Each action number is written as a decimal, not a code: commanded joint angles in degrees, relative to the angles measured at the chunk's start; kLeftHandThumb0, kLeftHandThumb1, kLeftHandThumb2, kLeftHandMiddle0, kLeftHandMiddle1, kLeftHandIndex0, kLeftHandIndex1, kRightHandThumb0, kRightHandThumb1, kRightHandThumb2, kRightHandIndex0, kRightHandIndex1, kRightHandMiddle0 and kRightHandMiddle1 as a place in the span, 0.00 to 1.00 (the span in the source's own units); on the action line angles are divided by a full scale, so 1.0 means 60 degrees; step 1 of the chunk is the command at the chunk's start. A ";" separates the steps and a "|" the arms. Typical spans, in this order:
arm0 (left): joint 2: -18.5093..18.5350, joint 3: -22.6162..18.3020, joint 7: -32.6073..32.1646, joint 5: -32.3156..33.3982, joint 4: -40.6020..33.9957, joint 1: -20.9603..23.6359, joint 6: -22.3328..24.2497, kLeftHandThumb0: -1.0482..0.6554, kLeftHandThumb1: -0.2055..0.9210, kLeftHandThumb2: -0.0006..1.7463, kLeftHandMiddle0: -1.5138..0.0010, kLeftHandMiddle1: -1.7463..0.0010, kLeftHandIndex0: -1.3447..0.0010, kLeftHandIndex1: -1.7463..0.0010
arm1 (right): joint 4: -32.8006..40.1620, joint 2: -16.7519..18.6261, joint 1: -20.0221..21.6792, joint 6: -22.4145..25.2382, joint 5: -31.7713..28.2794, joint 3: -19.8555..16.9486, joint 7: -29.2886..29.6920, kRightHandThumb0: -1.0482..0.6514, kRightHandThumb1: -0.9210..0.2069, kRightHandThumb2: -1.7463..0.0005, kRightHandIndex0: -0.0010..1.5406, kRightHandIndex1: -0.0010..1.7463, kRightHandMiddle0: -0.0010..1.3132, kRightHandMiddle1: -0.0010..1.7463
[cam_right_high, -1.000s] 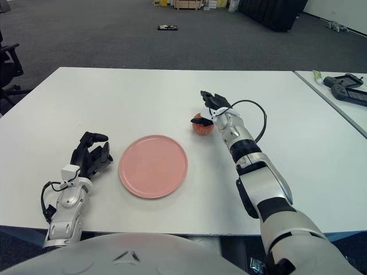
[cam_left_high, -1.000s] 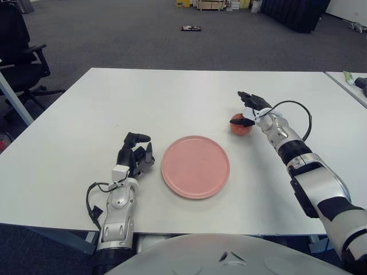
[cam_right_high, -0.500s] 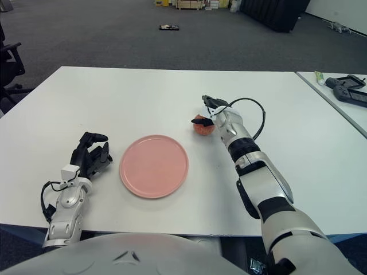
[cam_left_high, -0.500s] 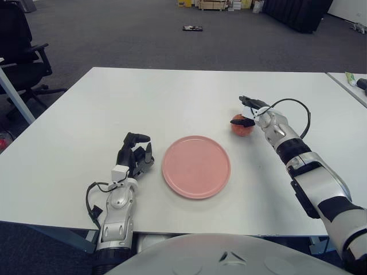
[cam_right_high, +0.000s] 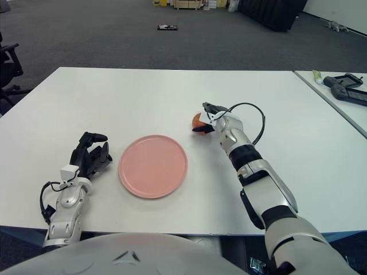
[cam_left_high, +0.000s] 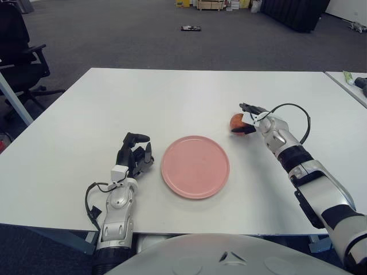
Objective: Put the apple into the plate.
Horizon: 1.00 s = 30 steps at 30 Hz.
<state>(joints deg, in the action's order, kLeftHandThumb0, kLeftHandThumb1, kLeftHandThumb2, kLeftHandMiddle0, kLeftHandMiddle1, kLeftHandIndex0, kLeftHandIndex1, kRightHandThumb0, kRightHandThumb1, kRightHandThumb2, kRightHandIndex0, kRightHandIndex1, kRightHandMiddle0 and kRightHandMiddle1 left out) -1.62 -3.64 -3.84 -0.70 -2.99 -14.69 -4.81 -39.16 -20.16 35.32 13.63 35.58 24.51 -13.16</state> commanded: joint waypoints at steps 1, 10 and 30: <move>0.0057 -0.0011 0.0049 0.0042 -0.0011 0.0193 -0.0041 0.40 0.82 0.46 0.47 0.00 0.77 0.00 | 0.0373 -0.0144 -0.0034 0.0121 0.0073 -0.0002 -0.0049 0.04 0.12 0.83 0.00 0.00 0.01 0.01; 0.0024 -0.0044 0.0022 0.0078 -0.0006 0.0215 -0.0067 0.40 0.83 0.46 0.48 0.00 0.77 0.00 | 0.0623 -0.0065 -0.0241 0.0308 0.0051 0.0030 -0.0070 0.09 0.18 0.78 0.00 0.00 0.00 0.10; 0.0090 -0.0056 -0.0019 -0.0027 -0.0005 0.0238 0.0098 0.39 0.81 0.48 0.46 0.00 0.76 0.00 | 0.0430 0.0399 -0.0378 0.0864 0.0033 0.0191 0.0424 0.18 0.33 0.58 0.06 0.04 0.00 0.24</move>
<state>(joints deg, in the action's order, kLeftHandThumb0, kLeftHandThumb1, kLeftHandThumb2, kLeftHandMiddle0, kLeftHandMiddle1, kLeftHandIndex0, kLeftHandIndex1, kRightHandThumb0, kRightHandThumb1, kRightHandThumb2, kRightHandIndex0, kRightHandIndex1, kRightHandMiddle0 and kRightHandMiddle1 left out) -1.55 -3.88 -3.86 -0.61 -2.99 -14.40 -4.59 -35.87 -18.68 33.82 19.08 36.22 26.13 -11.84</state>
